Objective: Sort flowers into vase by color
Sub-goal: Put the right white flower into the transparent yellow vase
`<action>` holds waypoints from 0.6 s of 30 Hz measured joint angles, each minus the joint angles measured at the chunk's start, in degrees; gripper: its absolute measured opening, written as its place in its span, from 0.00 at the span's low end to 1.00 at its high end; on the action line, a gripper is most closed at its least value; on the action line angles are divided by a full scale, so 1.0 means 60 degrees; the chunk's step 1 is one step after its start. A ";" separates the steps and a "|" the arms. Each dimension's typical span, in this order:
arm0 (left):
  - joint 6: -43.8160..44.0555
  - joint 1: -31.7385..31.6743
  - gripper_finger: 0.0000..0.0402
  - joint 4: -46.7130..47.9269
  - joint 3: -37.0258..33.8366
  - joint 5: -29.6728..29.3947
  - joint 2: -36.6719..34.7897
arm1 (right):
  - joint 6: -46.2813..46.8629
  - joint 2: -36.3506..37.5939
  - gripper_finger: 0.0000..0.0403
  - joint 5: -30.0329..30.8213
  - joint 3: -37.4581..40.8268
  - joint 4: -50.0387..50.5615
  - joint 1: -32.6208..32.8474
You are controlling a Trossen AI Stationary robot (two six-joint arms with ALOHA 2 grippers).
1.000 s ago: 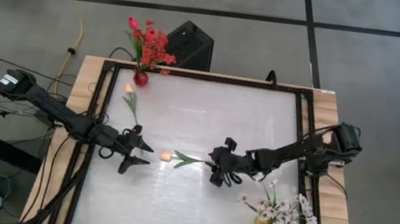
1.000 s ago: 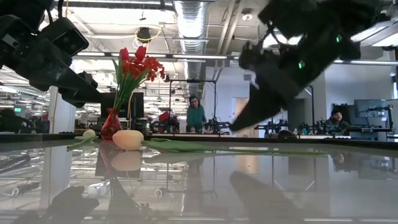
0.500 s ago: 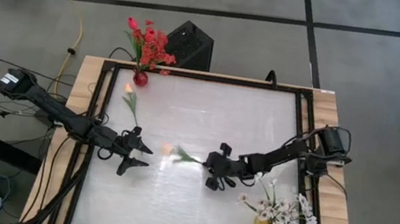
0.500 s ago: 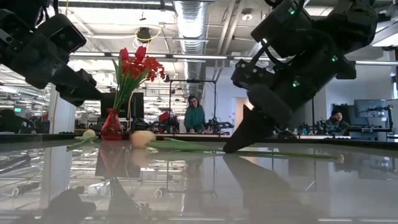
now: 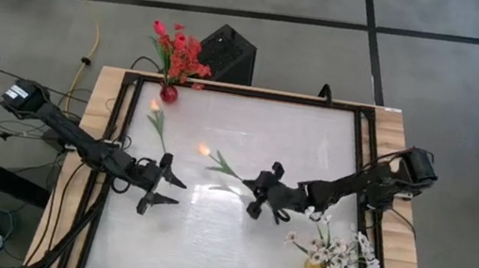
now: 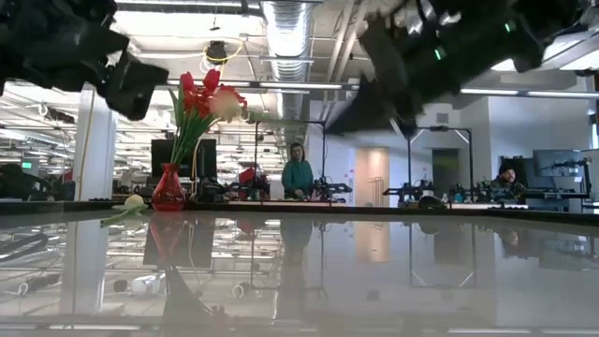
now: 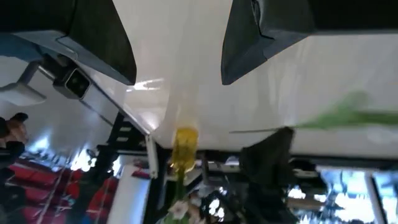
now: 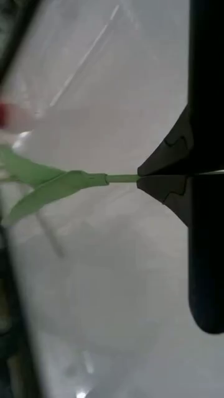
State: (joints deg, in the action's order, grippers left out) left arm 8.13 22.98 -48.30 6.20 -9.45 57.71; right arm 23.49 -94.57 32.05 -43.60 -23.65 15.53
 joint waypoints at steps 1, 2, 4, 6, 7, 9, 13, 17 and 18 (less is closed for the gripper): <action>-0.0104 0.0026 0.56 -0.0493 0.0000 -0.0003 0.0265 | -0.0128 0.0011 0.04 0.0029 -0.0011 -0.0551 -0.0023; -0.0218 0.0046 0.56 -0.1007 0.0000 -0.0021 0.0565 | -0.0256 -0.0024 0.04 0.0023 -0.0017 -0.1110 -0.0050; -0.0333 0.0044 0.56 -0.2052 0.0004 -0.0046 0.1250 | -0.0599 -0.0199 0.04 -0.0202 -0.0021 -0.2225 -0.0091; -0.0385 0.0044 0.56 -0.2985 0.0006 -0.0073 0.2018 | -0.0847 -0.0382 0.04 -0.0567 -0.0014 -0.3139 -0.0113; -0.0387 0.0039 0.56 -0.3462 0.0042 -0.0101 0.2429 | -0.0938 -0.0428 0.04 -0.0739 -0.0014 -0.3592 -0.0115; -0.0391 0.0036 0.56 -0.4327 0.0274 -0.0289 0.3284 | -0.1122 -0.0575 0.04 -0.1098 -0.0022 -0.4579 -0.0113; -0.0576 0.0036 0.56 -0.5447 0.1314 -0.0650 0.5082 | -0.1180 -0.0954 0.04 -0.1729 -0.0035 -0.5777 -0.0041; -0.1156 0.0033 0.56 -0.6120 0.2520 -0.1105 0.6593 | -0.1189 -0.1221 0.04 -0.2058 -0.0060 -0.6737 0.0095; -0.1256 0.0033 0.56 -0.6212 0.2788 -0.1342 0.6880 | -0.1217 -0.1292 0.04 -0.2096 -0.0065 -0.6880 0.0123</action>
State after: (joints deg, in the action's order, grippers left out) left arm 0.59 23.18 -85.57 22.93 -17.51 98.98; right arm 16.19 -102.32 19.47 -43.99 -64.93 16.27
